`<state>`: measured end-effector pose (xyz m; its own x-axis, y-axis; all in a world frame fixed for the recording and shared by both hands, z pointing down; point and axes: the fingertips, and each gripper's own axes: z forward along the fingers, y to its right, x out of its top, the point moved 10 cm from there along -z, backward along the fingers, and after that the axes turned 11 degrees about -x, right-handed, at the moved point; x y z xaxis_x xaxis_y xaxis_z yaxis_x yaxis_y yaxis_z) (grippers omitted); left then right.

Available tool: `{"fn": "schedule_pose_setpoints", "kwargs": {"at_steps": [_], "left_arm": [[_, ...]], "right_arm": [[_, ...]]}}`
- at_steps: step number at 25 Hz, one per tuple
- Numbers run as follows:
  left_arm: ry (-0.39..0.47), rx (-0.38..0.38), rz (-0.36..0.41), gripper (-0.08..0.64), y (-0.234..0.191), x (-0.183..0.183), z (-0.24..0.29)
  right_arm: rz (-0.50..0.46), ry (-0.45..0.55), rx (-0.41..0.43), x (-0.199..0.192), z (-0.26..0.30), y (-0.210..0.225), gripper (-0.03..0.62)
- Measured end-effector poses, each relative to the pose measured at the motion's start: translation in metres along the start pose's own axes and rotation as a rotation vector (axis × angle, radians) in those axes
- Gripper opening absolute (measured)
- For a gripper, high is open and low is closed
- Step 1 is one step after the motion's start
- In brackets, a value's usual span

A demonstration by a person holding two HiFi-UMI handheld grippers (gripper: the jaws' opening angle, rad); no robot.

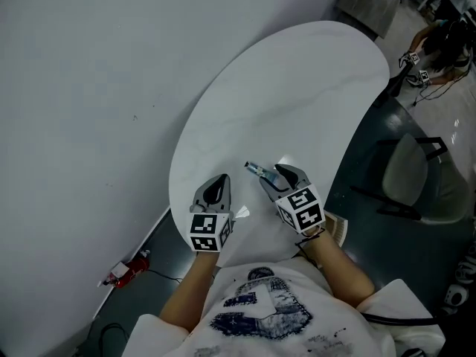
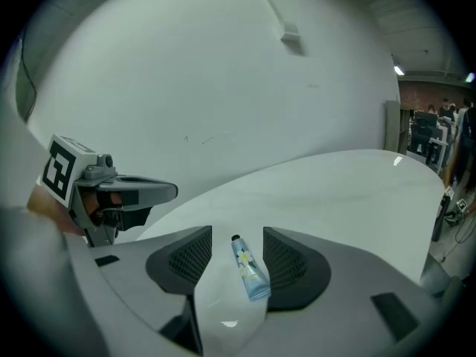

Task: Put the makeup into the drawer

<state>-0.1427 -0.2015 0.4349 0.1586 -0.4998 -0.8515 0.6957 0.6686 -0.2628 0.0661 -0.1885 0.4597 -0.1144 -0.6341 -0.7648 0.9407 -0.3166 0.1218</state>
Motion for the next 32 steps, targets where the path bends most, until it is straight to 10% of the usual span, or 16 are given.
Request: {"fn": "schedule_pose_setpoints", "kwargs": {"at_steps": [32], "left_arm": [[-0.039, 0.029, -0.045, 0.04, -0.016, -0.01, 0.018]], "right_arm": [[-0.149, -0.148, 0.056, -0.025, 0.065, -0.005, 0.255]]}}
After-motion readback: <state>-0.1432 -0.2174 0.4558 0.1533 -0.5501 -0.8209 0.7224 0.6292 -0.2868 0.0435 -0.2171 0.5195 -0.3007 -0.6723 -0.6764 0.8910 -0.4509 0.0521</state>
